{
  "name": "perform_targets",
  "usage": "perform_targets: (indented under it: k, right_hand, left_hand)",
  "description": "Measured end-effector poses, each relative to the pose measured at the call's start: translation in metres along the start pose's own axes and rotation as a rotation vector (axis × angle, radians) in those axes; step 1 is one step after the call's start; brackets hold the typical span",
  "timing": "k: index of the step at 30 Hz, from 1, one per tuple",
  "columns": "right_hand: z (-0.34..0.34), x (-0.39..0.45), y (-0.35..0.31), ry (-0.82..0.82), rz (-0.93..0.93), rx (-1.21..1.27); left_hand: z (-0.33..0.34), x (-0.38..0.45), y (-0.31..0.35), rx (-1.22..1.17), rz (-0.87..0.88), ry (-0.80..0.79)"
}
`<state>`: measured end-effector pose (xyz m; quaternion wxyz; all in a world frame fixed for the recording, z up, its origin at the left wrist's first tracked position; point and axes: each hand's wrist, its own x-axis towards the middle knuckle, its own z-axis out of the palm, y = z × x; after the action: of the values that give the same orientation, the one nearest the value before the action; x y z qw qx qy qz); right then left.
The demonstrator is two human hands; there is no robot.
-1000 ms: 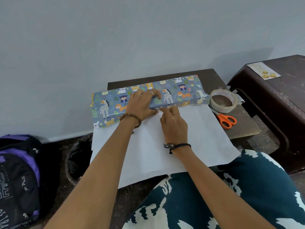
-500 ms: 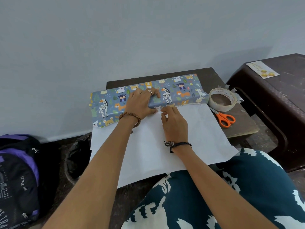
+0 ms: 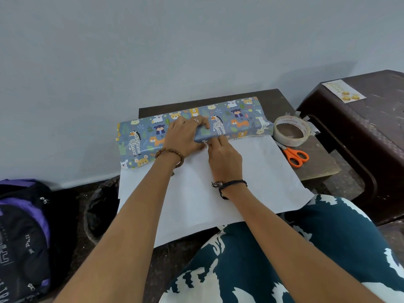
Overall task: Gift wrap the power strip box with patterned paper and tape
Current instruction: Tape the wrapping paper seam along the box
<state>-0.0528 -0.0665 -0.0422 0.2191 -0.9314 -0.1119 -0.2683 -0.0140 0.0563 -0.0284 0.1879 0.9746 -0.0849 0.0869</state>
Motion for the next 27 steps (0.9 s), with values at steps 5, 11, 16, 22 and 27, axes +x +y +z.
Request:
perform_targets:
  k: [5, 11, 16, 22, 27]
  right_hand:
    - [0.0008, -0.0040, 0.0028, 0.028, -0.049, -0.043]
    - [0.0014, -0.0068, 0.0047, 0.035, -0.071, -0.057]
    - [0.0031, -0.0087, 0.0066, 0.079, -0.097, -0.064]
    - [0.0063, -0.0086, 0.0093, 0.046, 0.018, 0.100]
    - [0.0058, -0.0078, 0.0079, 0.026, 0.009, 0.099]
  left_hand:
    - [0.0002, 0.0002, -0.0013, -0.005, 0.005, 0.001]
    - [-0.0002, 0.0010, -0.0015, -0.021, 0.003, -0.008]
    - [-0.0006, 0.0008, -0.0019, -0.034, 0.007, 0.002]
    - [-0.0018, 0.0000, -0.0003, -0.019, -0.001, -0.011]
    - [-0.0020, 0.0005, -0.0001, -0.025, -0.001, -0.014]
